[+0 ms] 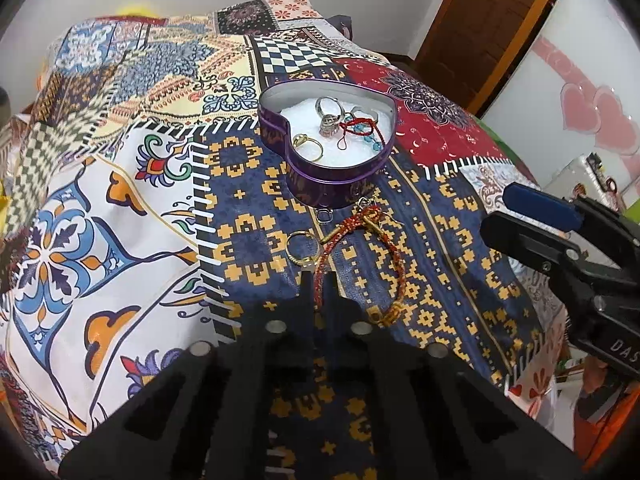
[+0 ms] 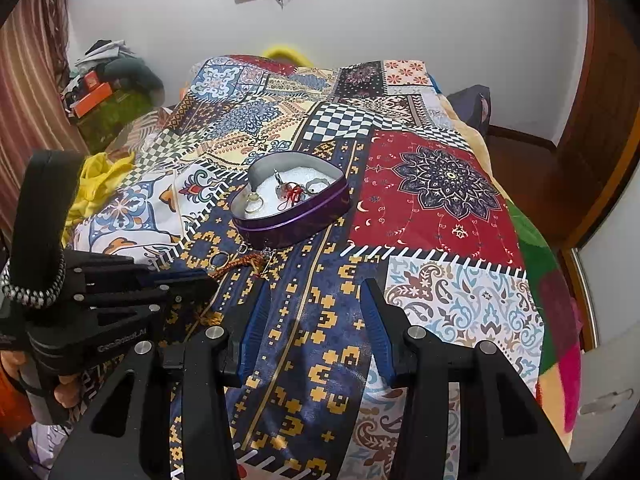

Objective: Organize jewelry
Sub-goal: 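Grasp the red-beaded bracelet with the left gripper while the right grasps a gold hoop, then carry bracelet and hoop over the tin and release both inside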

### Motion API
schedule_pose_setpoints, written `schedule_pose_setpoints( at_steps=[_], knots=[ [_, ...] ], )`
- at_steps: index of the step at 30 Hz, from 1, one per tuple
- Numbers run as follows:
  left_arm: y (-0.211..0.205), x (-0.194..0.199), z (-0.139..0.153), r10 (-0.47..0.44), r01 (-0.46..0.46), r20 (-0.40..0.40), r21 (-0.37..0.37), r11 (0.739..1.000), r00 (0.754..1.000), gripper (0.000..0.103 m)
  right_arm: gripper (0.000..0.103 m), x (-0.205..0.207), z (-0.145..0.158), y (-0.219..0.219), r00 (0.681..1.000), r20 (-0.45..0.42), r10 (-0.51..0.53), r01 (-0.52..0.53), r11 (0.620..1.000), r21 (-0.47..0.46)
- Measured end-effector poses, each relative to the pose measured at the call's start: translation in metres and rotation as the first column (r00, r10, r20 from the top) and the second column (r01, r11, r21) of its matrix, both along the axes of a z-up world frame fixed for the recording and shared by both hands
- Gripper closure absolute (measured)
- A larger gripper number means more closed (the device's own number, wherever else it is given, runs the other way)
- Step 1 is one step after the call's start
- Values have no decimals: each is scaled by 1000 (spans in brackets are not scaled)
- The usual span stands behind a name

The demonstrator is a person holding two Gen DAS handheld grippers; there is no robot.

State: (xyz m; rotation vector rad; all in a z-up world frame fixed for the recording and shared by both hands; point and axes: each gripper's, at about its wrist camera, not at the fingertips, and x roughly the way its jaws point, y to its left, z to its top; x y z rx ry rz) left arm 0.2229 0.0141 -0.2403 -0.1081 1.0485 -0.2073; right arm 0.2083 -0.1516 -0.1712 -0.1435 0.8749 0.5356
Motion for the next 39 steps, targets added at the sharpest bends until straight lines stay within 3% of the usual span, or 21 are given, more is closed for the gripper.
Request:
schedule_pose_setpoints(
  at_steps=[7, 12, 19, 23, 27, 39],
  knots=[
    [3, -18, 22, -9, 8, 73, 18, 1000, 997, 102, 60, -4, -2, 7, 1000, -12, 15, -15, 1000, -4],
    [28, -32, 46, 41, -47, 151, 36, 998, 988, 102, 60, -6, -5, 23, 998, -35, 46, -45, 999, 12],
    [67, -38, 52, 116, -122, 178, 27, 992, 977, 102, 61, -8, -16, 61, 990, -57, 126, -126, 992, 14],
    [79, -38, 47, 131, -136, 179, 14, 991, 975, 102, 75, -5, -23, 83, 982, -72, 174, -176, 984, -17],
    [86, -33, 42, 148, -150, 175, -1, 989, 973, 102, 78, 3, -34, 95, 985, -57, 165, -170, 982, -87],
    [85, -35, 43, 156, -157, 176, -10, 988, 972, 102, 95, 10, -38, 96, 976, -98, 196, -202, 978, -52]
  ],
)
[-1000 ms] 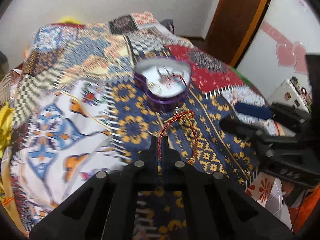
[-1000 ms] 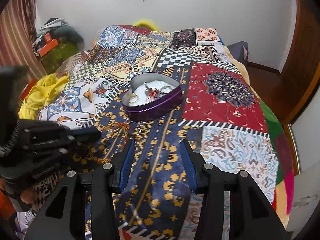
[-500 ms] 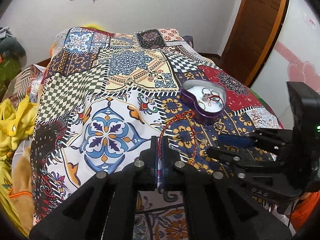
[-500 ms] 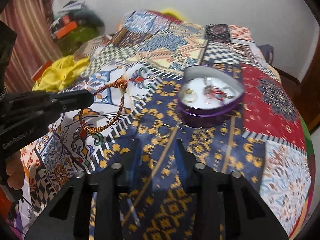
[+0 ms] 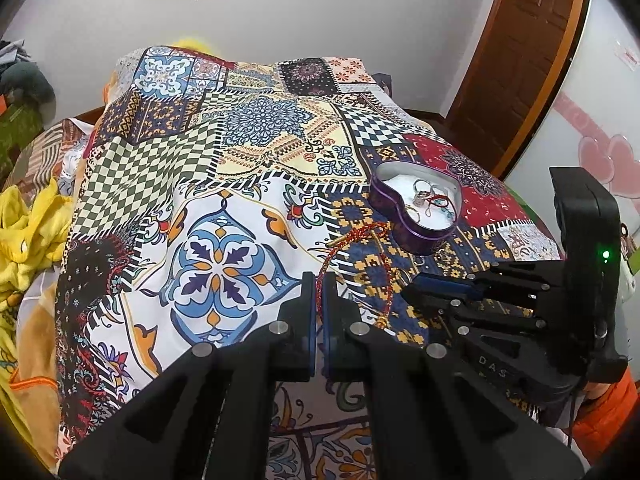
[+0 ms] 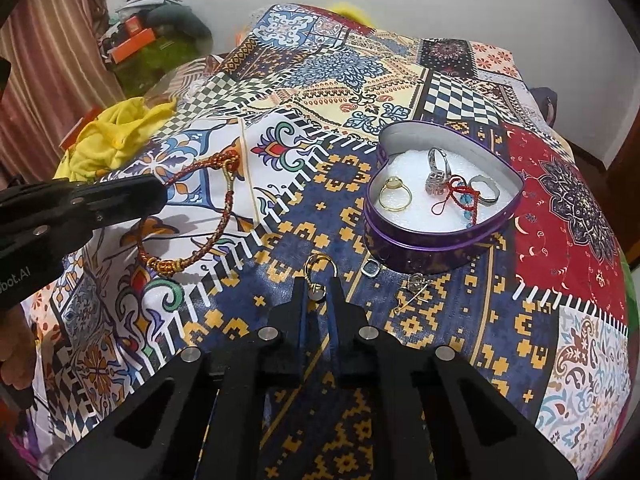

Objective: Organize jewelry
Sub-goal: 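Carry bracelet and hoop over the tin and release both inside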

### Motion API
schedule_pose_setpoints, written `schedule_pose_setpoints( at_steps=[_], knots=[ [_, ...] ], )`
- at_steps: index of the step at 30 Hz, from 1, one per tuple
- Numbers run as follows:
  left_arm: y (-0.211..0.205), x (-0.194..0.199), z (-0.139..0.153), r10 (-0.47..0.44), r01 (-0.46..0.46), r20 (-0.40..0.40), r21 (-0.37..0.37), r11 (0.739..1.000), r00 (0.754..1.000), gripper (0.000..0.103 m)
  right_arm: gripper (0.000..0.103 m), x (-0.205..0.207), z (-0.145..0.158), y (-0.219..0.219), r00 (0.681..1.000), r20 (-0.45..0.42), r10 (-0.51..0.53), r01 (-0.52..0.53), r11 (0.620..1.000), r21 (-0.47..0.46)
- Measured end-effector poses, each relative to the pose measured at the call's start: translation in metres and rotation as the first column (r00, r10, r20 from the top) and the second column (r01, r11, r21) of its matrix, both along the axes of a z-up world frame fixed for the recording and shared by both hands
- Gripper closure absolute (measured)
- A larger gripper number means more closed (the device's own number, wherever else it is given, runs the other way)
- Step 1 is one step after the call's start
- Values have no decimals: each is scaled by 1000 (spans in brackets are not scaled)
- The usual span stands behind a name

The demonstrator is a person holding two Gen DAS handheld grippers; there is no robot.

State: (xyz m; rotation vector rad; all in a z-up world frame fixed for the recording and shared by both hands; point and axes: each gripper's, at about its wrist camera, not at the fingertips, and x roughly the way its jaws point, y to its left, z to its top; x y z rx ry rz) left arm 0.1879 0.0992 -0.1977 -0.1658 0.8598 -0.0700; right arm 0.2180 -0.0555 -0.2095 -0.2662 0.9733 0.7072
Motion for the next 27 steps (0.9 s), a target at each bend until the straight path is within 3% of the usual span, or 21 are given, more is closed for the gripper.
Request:
schedule_pose_setpoints(
  at_steps=[13, 27],
  knots=[
    [-21, -10, 28, -24, 23, 50, 20, 1000, 998, 102, 95, -11, 35, -28, 996, 74, -51, 47, 998, 51],
    [-44, 7, 59, -36, 32, 115, 41, 999, 993, 102, 95, -5, 84, -64, 971, 185, -153, 127, 981, 145]
  ],
)
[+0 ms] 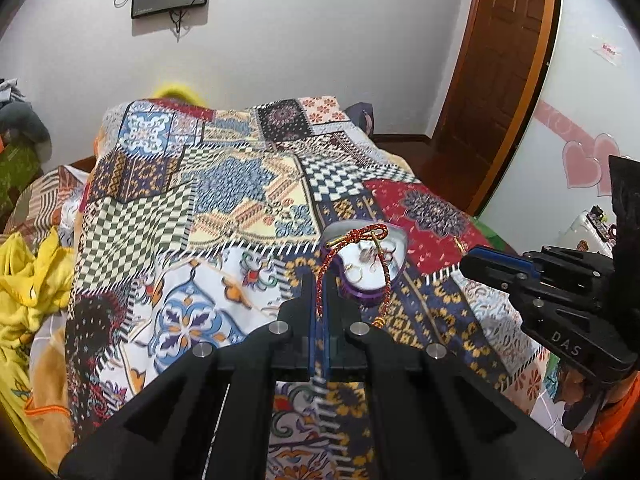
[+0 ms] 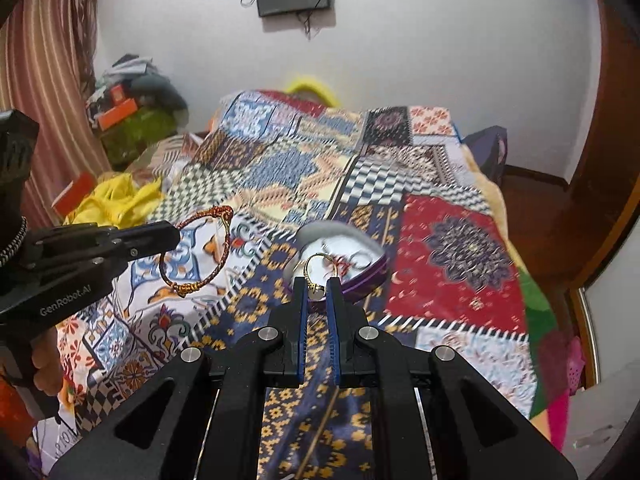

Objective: Organize jewelry
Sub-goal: 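Carry bracelet and hoop over the tin and release both inside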

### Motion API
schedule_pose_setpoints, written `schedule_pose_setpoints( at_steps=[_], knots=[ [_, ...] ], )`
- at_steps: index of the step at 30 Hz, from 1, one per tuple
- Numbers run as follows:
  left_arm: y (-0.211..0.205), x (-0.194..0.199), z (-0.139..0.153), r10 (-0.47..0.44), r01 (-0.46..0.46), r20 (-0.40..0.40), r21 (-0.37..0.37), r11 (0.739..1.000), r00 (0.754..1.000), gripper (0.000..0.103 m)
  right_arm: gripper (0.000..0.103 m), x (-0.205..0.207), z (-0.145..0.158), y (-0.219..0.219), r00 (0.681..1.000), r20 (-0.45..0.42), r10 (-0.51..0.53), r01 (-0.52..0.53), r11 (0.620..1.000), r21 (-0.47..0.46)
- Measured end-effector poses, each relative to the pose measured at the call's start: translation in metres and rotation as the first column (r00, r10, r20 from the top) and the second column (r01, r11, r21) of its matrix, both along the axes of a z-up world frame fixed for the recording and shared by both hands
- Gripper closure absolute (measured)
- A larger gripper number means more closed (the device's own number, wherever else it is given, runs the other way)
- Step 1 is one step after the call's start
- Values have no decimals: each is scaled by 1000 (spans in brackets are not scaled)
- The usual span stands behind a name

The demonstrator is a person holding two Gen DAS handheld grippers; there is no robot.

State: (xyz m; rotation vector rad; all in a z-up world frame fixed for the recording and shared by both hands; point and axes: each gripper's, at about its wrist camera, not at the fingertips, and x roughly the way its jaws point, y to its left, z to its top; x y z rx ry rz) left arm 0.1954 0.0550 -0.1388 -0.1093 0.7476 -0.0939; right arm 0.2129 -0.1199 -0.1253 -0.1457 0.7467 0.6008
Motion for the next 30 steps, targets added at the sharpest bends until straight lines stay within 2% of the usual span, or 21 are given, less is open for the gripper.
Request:
schedule_pose_setpoints(
  at_steps=[7, 18, 26, 30],
  knots=[
    [-12, 20, 5, -16, 16, 18, -1, 1000, 1000, 102, 95, 13, 6, -10, 1000, 17, -22, 21, 999, 35],
    [-10, 61, -7, 0, 0, -9, -21, 1000, 1000, 102, 95, 37, -1, -10, 1000, 4, -27, 26, 998, 54],
    [-14, 88, -30, -10, 9, -64, -11, 1000, 998, 102, 95, 59, -18, -2, 999, -42, -12, 14, 999, 47],
    [-15, 99, -43, -28, 24, -103, -43, 999, 994, 102, 95, 69, -28, 4, 998, -69, 6, -4, 1000, 31]
  ],
)
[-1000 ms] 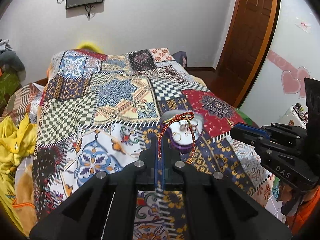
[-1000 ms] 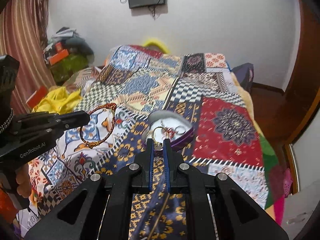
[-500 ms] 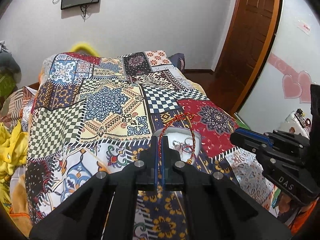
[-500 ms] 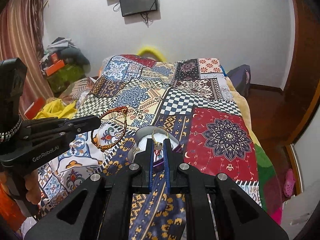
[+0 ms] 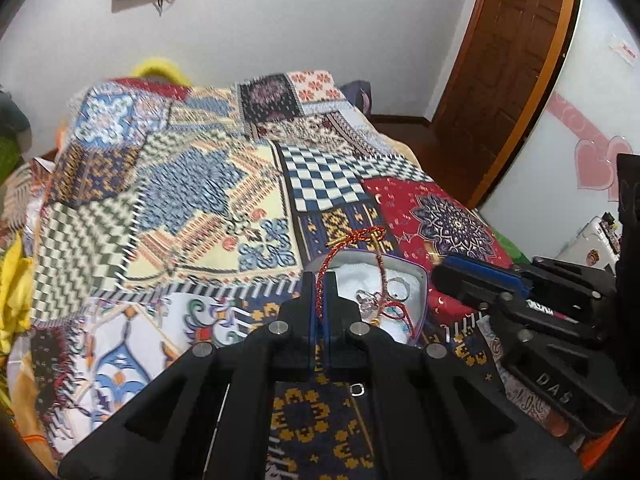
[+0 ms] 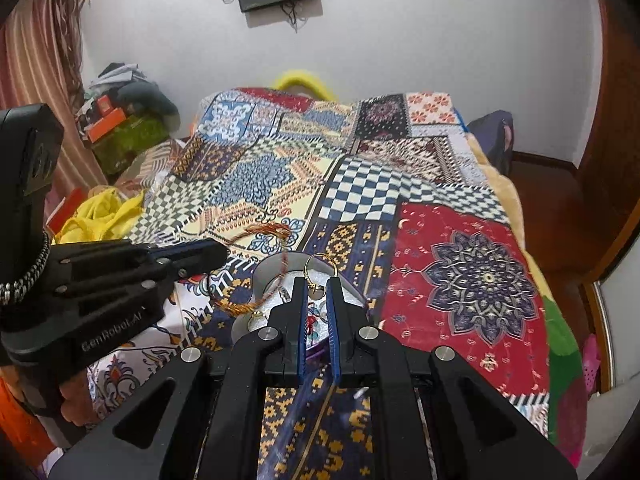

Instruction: Organize jewelry

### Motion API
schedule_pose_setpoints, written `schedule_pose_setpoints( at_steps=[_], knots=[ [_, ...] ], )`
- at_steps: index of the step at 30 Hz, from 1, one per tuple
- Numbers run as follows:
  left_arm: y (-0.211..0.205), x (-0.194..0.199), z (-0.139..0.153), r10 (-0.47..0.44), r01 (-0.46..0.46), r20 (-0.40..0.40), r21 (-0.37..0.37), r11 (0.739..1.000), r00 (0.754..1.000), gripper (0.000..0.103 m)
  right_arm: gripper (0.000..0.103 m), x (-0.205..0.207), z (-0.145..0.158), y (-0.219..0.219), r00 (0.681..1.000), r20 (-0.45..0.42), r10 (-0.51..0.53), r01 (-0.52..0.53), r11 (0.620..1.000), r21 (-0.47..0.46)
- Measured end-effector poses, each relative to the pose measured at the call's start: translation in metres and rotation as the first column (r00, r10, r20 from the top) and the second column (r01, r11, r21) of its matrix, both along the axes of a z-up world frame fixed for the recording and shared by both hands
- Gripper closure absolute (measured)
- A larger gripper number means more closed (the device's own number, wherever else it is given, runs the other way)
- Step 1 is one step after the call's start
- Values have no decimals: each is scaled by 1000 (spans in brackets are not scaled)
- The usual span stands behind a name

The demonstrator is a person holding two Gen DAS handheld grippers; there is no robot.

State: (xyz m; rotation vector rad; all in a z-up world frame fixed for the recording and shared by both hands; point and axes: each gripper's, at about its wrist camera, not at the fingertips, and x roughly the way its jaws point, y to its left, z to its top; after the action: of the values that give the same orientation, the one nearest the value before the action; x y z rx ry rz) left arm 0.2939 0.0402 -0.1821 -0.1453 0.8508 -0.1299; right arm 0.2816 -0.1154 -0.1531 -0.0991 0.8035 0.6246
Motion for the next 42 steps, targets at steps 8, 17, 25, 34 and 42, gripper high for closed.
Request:
schedule_pose_setpoints(
  at_steps=[8, 17, 25, 34, 42],
  knots=[
    [-11, 13, -14, -31, 31, -29, -5, 1000, 999, 102, 95, 15, -16, 5, 998, -54, 23, -24, 1000, -17],
    [-17, 14, -18, -57, 57, -35, 22, 998, 998, 102, 95, 20, -25, 7, 995, -88, 37, -39, 999, -25],
    [-17, 10, -17, -66, 67, -45, 13, 998, 997, 99, 95, 17, -24, 9, 995, -89, 41, -45, 998, -50],
    [-15, -8, -1, -68, 69, -17, 33, 997, 998, 80, 87, 7, -11, 7, 997, -68, 33, -38, 997, -71],
    [-13, -32, 23, -62, 60, 24, 62, 996, 998, 67, 77, -10, 10, -3, 1000, -20, 15, -17, 998, -63]
  ],
)
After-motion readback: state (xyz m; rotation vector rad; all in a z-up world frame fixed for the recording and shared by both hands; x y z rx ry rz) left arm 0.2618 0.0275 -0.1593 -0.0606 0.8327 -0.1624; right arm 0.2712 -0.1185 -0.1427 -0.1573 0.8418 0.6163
